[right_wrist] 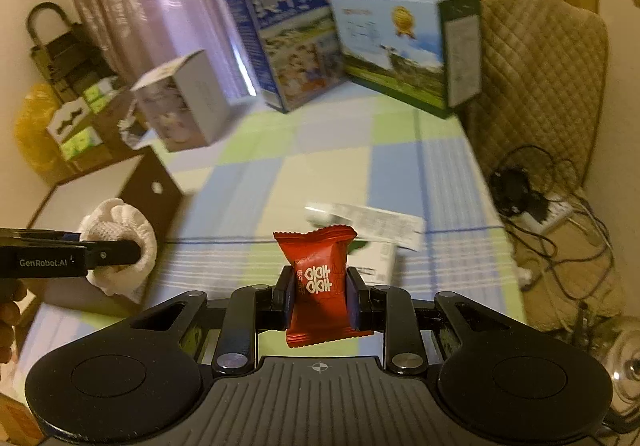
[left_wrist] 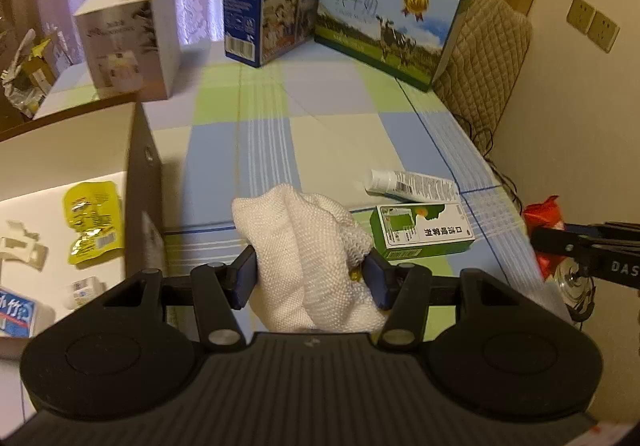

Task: Organize objects
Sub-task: 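Carry the white towel and red candy packet over the brown box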

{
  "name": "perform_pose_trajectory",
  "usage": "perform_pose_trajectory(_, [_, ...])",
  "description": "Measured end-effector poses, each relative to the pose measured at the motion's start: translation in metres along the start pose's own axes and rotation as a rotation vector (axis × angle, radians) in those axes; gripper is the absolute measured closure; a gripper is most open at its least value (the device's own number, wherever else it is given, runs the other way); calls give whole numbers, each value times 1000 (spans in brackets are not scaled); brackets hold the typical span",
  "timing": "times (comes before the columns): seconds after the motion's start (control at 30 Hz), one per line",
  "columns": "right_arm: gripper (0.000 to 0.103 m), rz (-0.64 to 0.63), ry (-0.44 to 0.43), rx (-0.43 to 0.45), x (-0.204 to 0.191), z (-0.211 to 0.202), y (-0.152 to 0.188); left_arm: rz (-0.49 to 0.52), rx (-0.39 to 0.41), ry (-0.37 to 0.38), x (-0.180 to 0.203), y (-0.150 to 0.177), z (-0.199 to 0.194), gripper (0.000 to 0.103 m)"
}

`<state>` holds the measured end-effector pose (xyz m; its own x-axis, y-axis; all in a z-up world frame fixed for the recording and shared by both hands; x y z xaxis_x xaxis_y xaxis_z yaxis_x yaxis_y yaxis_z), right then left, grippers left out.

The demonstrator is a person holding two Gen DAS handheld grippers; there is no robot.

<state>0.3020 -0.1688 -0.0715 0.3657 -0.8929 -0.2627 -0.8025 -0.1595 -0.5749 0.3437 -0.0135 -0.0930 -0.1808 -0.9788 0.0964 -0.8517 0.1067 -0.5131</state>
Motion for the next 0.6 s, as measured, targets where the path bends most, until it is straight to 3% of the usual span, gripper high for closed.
perform_pose_trajectory(0.27, [80,-72,-98,5,-71,7,-6,-51,55,-28,-39,11,-43,52])
perform_pose_trajectory(0.6, [80,-196,-233,-25,-177,38,-7,-145,88,-100,-116,32,-86,52])
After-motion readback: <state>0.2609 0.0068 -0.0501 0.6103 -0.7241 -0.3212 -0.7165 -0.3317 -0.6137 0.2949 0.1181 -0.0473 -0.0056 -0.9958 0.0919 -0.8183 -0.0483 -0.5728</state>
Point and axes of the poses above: each gripper's, at about its wrist camera, not at the fingertips, and z roughly the way its jaws point, x to its right, y to its underside, the point moved 10 cm from there along z, roughly the way its jaws point, and after that the axes turned 8 degrees about -x, right-handed, at the moved point
